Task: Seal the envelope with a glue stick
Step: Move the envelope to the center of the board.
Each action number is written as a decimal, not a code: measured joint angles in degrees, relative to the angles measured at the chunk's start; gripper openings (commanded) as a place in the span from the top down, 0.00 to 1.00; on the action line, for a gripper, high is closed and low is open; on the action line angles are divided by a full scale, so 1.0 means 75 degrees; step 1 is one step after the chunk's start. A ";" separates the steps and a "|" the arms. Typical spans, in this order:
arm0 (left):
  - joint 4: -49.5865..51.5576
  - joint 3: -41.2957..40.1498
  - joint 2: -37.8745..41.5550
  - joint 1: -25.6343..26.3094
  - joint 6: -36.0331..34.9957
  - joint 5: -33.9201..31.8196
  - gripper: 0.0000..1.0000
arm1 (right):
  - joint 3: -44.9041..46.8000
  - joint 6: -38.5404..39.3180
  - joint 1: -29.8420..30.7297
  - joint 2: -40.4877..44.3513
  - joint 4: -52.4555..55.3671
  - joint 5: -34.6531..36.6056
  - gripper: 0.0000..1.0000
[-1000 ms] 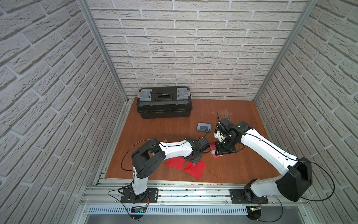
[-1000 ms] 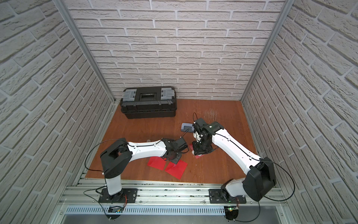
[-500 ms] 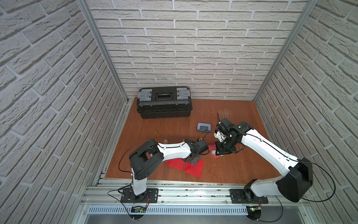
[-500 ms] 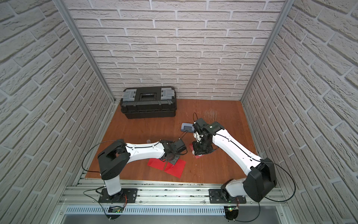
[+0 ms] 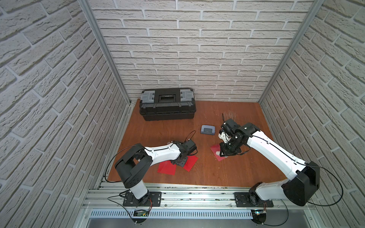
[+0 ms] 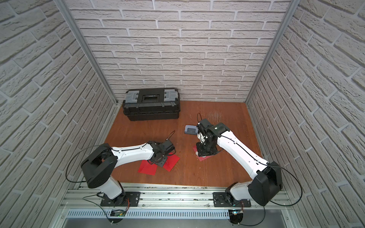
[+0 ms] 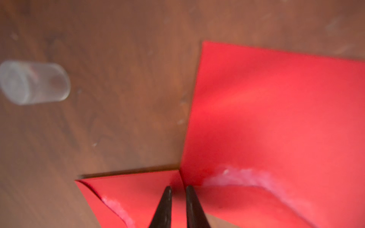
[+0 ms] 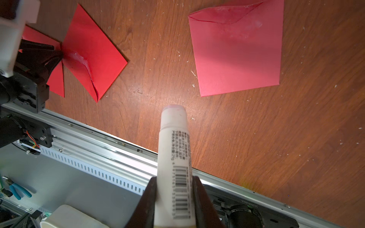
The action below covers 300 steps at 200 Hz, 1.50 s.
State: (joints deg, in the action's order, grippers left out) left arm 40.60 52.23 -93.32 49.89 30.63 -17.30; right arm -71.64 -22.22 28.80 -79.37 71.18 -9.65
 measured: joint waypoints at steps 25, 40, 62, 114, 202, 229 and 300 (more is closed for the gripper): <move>0.0230 -0.0169 0.0487 -0.0338 -0.0015 -0.0079 0.80 | -0.0096 0.0009 -0.0003 0.0038 0.0012 0.0114 0.97; 0.0315 -0.0143 0.0737 -0.0458 -0.0020 -0.0114 0.77 | -0.0134 0.0017 -0.0047 0.0070 0.0017 0.0178 0.97; 0.0452 0.0157 0.0839 -0.0446 -0.0023 -0.0090 0.72 | -0.0149 0.0026 -0.0192 0.0105 0.0012 0.0274 0.97; -0.0134 0.1848 0.0166 0.0224 -0.0425 0.0318 0.68 | -0.0140 0.0274 -0.1227 0.0300 -0.0041 0.0341 0.97; -0.1288 0.4351 -0.2853 0.0968 -0.2311 0.1157 0.68 | -0.0119 0.1078 -0.3107 0.0807 -0.0015 0.0329 0.97; -0.1553 0.4823 -0.3442 0.0880 -0.2751 0.1457 0.67 | -0.0067 0.1256 -0.3273 0.0813 0.0009 0.0309 0.97; -0.1938 0.5555 -0.4170 0.0708 -0.3182 0.2320 0.66 | 0.0096 0.1419 -0.3319 0.0854 0.0038 0.0242 0.97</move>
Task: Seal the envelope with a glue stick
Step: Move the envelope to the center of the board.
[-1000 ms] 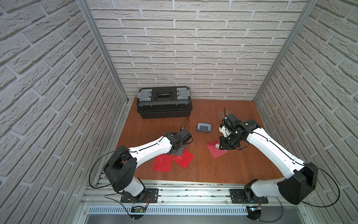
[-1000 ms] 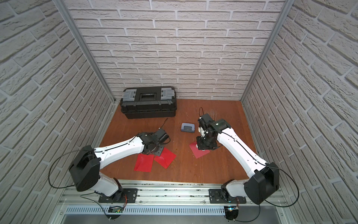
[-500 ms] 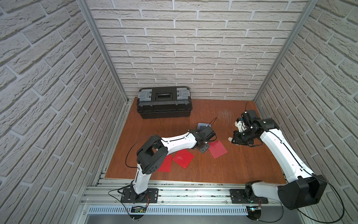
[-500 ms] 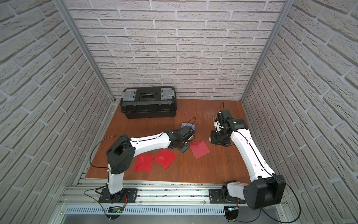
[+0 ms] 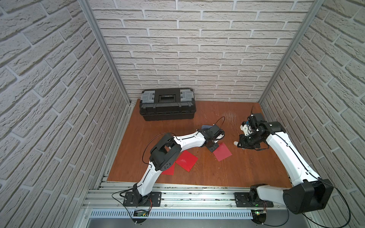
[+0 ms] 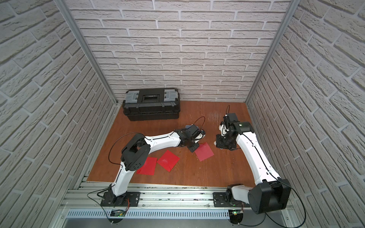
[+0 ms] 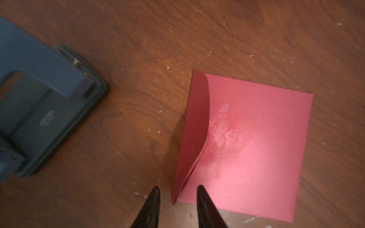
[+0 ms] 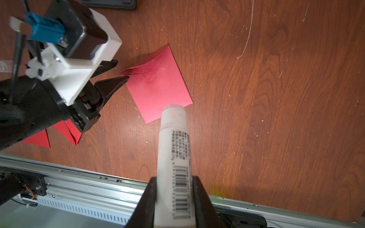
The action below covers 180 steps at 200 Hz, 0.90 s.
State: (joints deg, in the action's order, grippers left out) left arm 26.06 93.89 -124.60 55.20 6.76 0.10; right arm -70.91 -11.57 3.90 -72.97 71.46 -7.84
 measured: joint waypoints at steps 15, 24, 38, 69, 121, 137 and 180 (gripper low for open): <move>-0.0023 0.0032 -0.0152 -0.0032 -0.0029 0.0085 0.68 | 0.0000 0.0003 -0.0003 0.0000 0.0000 -0.0017 0.97; -0.0041 0.0032 -0.0221 -0.0047 -0.0041 0.0119 0.70 | 0.0000 0.0006 -0.0003 0.0000 0.0000 -0.0023 0.97; -0.0105 0.0055 -0.0254 -0.0079 -0.0047 0.0172 0.73 | 0.0000 0.0006 -0.0006 0.0003 0.0003 -0.0023 0.97; -0.0152 0.0058 -0.0268 -0.0160 -0.0041 0.0268 0.78 | 0.0032 0.0006 -0.0006 0.0047 0.0017 -0.0029 0.97; -0.0420 -0.0058 -0.0265 -0.0195 -0.0009 0.0335 0.81 | 0.0032 0.0006 -0.0006 0.0087 0.0055 -0.0154 0.97; -0.0513 -0.0122 -0.0245 -0.0195 0.0044 0.0329 0.81 | 0.0032 0.0006 -0.0006 0.0087 0.0055 -0.0198 0.97; -0.0871 -0.0440 -0.0108 -0.0195 0.0117 0.0309 0.89 | 0.0032 0.0000 -0.0006 0.0087 0.0050 -0.0402 0.97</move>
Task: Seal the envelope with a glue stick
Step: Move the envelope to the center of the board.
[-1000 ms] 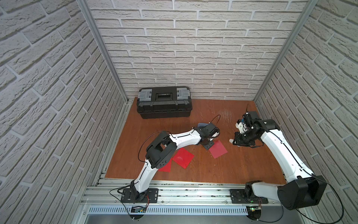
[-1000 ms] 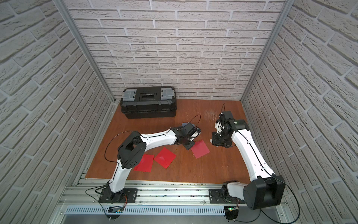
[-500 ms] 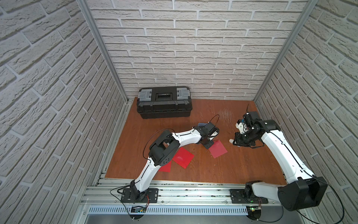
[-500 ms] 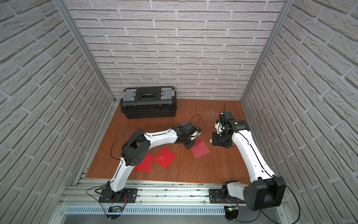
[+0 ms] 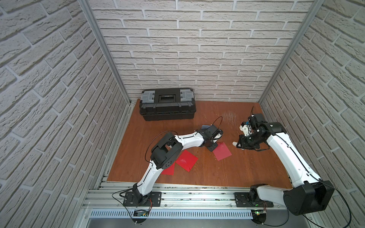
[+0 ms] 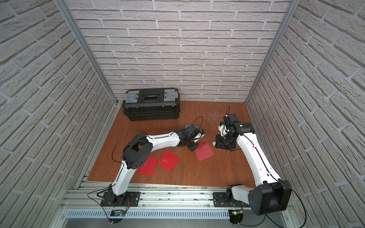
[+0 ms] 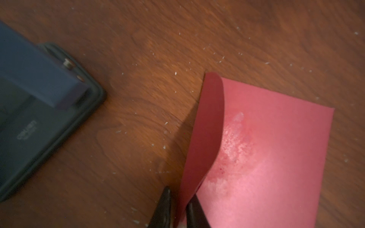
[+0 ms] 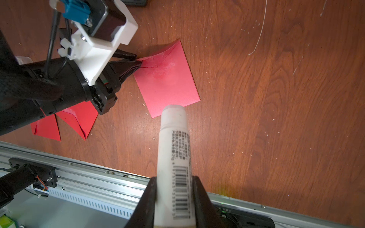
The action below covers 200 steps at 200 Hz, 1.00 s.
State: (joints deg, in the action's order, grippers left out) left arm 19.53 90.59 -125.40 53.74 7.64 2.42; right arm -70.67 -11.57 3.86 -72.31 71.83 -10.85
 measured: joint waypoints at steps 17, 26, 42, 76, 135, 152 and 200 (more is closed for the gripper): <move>-0.0070 -0.0076 0.0029 -0.0006 0.0015 -0.0003 0.93 | 0.0000 -0.0006 0.0000 0.0000 -0.0003 -0.0079 0.97; -0.0146 -0.0143 0.0064 -0.0009 0.0029 -0.0003 0.95 | 0.0000 -0.0012 0.0020 0.0000 -0.0003 -0.0114 0.97; -0.0286 -0.0361 0.0181 -0.0012 0.0131 0.0038 0.97 | 0.0000 -0.0041 0.0117 0.0000 -0.0006 -0.0131 0.97; -0.0586 -0.1288 0.0766 -0.0012 0.0592 0.0385 1.00 | 0.0003 -0.0224 0.0647 -0.0079 -0.0052 -0.0117 0.97; -0.1335 -0.3302 0.2005 -0.0003 0.2022 0.1274 1.00 | 0.0239 -0.0793 0.2148 -0.0402 -0.0242 0.0070 0.97; -0.1763 -0.3931 0.2349 0.0032 0.2430 0.1411 1.00 | 0.0393 -0.0976 0.2553 -0.0490 -0.0294 0.0125 0.97; -0.3357 -0.5625 0.3174 0.0478 0.3477 0.1708 1.00 | 0.0635 -0.1478 0.3628 -0.0918 -0.0318 0.0265 0.97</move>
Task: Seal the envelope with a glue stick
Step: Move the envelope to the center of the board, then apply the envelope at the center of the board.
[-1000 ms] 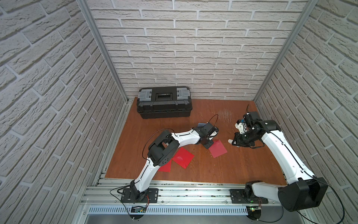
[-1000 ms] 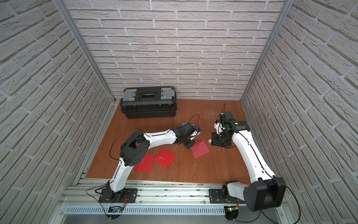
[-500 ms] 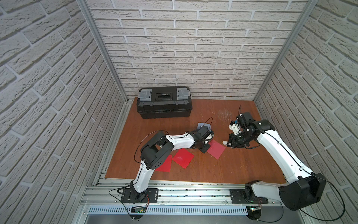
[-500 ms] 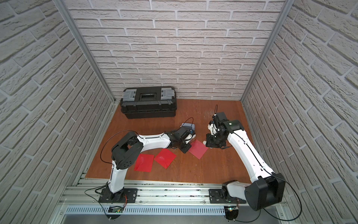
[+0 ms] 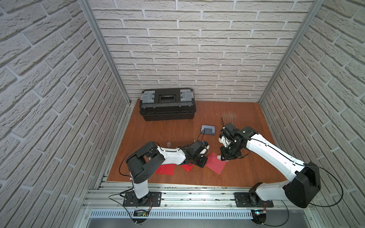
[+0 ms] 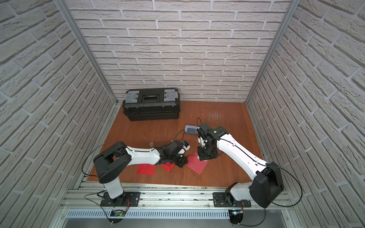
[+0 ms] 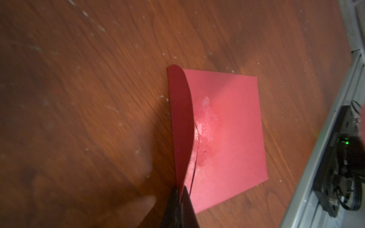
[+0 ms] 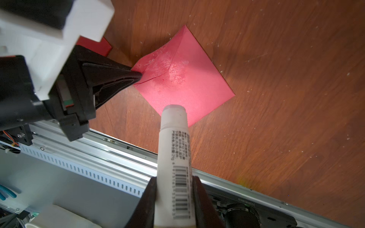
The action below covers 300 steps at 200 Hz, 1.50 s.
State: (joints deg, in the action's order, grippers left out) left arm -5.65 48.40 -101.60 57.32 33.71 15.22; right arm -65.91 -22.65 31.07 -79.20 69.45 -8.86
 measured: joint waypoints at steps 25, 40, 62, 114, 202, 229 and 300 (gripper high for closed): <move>-0.0300 -0.0192 0.0055 0.0376 0.0131 0.0038 0.99 | 0.0000 -0.0134 0.0452 -0.0315 0.0044 0.0009 0.97; -0.0373 -0.0315 0.0122 0.0510 0.0213 0.0020 0.99 | -0.0023 -0.0154 0.0653 -0.0557 0.0140 0.0015 0.97; -0.0571 -0.0679 0.0358 0.0536 0.0455 -0.0020 0.99 | -0.0047 -0.0152 0.0799 -0.0877 0.0291 0.0044 0.97; -0.1644 -0.1393 0.0530 0.0525 0.1023 0.0160 0.98 | -0.0087 -0.0117 0.0839 -0.1437 0.0548 0.0029 0.97; -0.1886 -0.1466 0.0478 0.0525 0.1262 0.0329 0.98 | -0.0720 -0.0026 0.0898 -0.2468 0.0632 -0.0035 0.97; -0.1920 -0.1489 0.0478 0.0525 0.1262 0.0370 0.98 | -0.0909 0.0061 0.0933 -0.2865 0.0653 -0.0035 0.97; -0.2055 -0.1507 0.0411 0.0525 0.1259 0.0522 0.98 | -0.1311 0.0058 0.1049 -0.3523 0.0848 0.0085 0.97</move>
State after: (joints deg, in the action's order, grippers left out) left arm -21.06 37.10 -98.52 61.25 43.16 19.14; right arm -75.75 -22.22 38.94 -105.62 75.81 -8.23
